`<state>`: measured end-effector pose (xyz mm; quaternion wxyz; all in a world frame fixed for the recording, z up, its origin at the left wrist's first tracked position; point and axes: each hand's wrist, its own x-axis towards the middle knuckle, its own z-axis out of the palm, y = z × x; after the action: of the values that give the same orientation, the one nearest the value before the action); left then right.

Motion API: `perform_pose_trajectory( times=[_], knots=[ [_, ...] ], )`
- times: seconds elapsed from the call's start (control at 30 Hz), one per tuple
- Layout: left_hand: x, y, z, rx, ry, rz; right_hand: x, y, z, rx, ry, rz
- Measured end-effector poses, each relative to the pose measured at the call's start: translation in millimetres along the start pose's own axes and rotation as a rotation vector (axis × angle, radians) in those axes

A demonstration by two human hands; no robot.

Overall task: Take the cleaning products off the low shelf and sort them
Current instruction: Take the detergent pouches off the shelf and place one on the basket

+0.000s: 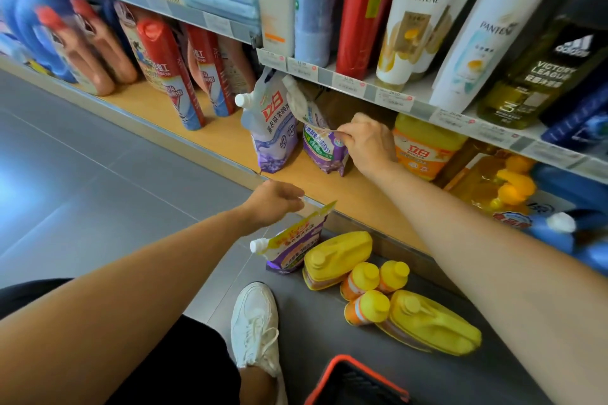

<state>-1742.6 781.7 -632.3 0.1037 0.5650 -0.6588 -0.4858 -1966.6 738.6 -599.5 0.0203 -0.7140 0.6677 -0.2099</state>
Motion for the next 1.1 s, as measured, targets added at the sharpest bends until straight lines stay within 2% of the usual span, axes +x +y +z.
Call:
perform_pose_trajectory(
  times=[0.1,0.23,0.33,0.47,0.57,0.67,0.8,0.9,1.1],
  knots=[
    [-2,14,-12,-0.087,0.149,0.065,-7,-4,-4,0.03,0.003,-0.014],
    [-6,34,-27,-0.072,0.38,0.223,-20,-1,-14,0.088,0.086,0.019],
    [-5,47,-33,-0.098,0.435,0.294,-26,-3,-27,0.131,0.19,0.049],
    [0,54,-35,-0.174,0.464,0.284,-32,-7,-60,0.239,0.235,0.089],
    [0,57,-34,-0.238,0.436,0.274,-47,-11,-89,0.299,0.231,0.079],
    [-6,62,-31,-0.169,0.372,0.309,-68,-10,-120,0.343,0.236,0.084],
    [-19,83,-26,-0.299,0.183,0.437,-99,2,-162,0.418,0.228,0.119],
    [-30,106,-24,-0.298,0.079,0.482,-127,10,-187,0.453,0.267,0.122],
    [-61,155,-3,-0.264,0.012,0.613,-179,44,-219,0.447,0.308,0.281]
  ],
)
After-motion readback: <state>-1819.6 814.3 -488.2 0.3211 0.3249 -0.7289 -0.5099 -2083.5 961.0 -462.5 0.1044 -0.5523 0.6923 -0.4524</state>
